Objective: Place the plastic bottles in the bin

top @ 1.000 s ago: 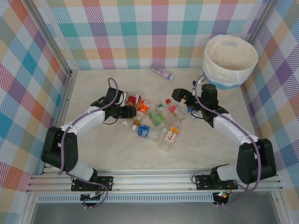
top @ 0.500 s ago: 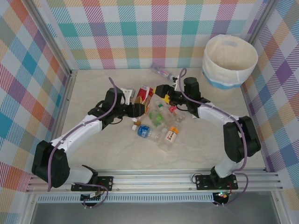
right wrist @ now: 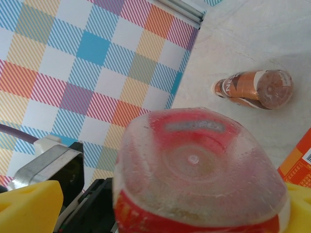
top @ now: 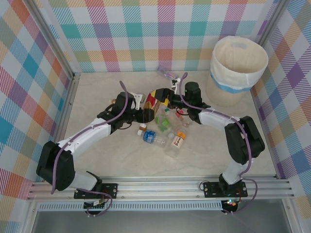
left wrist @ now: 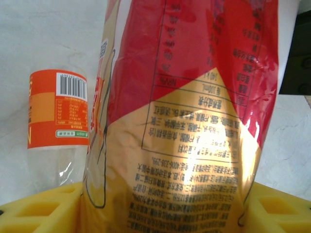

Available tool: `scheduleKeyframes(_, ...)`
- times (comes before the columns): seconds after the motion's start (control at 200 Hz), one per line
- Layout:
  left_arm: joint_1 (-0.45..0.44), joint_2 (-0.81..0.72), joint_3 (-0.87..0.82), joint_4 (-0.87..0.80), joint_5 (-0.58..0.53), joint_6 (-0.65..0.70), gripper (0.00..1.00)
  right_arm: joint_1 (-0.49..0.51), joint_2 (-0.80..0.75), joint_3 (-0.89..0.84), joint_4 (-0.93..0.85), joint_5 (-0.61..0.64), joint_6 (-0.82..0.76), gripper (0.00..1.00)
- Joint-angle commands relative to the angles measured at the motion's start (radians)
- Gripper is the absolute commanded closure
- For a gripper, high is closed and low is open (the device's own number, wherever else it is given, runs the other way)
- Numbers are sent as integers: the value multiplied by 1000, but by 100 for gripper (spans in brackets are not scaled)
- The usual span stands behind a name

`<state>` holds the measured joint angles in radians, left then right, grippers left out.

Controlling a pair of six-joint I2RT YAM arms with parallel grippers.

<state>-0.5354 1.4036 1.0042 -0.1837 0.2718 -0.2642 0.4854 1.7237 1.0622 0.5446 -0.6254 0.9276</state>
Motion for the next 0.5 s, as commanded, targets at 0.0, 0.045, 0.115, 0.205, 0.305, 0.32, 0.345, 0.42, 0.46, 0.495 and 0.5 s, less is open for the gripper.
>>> scheduleKeyframes(0.0,-8,8,30,27,29,8,46,23,21,47,-19,-8,-39,0)
scheduleKeyframes(0.045,-9,10,30,36,35,5,46,32,28,58,-45,-5,-57,1)
scheduleKeyframes(0.115,-9,13,33,38,38,3,46,38,32,68,-88,17,-75,3)
scheduleKeyframes(0.205,-9,18,34,34,33,2,46,39,29,71,-111,37,-88,19)
scheduleKeyframes(0.305,-9,19,35,17,26,-1,43,38,16,80,-173,73,-119,33)
scheduleKeyframes(0.32,-9,19,37,16,25,-2,41,37,13,84,-189,81,-126,35)
scheduleKeyframes(0.345,-9,17,37,12,26,-6,38,38,7,87,-210,90,-139,37)
scheduleKeyframes(0.42,-9,11,41,3,34,-20,25,35,-14,85,-233,106,-156,40)
scheduleKeyframes(0.46,-9,7,46,-7,42,-28,17,32,-28,81,-238,112,-161,41)
scheduleKeyframes(0.495,-9,0,47,-14,49,-31,12,27,-45,77,-242,118,-171,41)
scheduleKeyframes(0.5,-9,-1,47,-15,50,-32,12,26,-48,76,-243,120,-172,41)
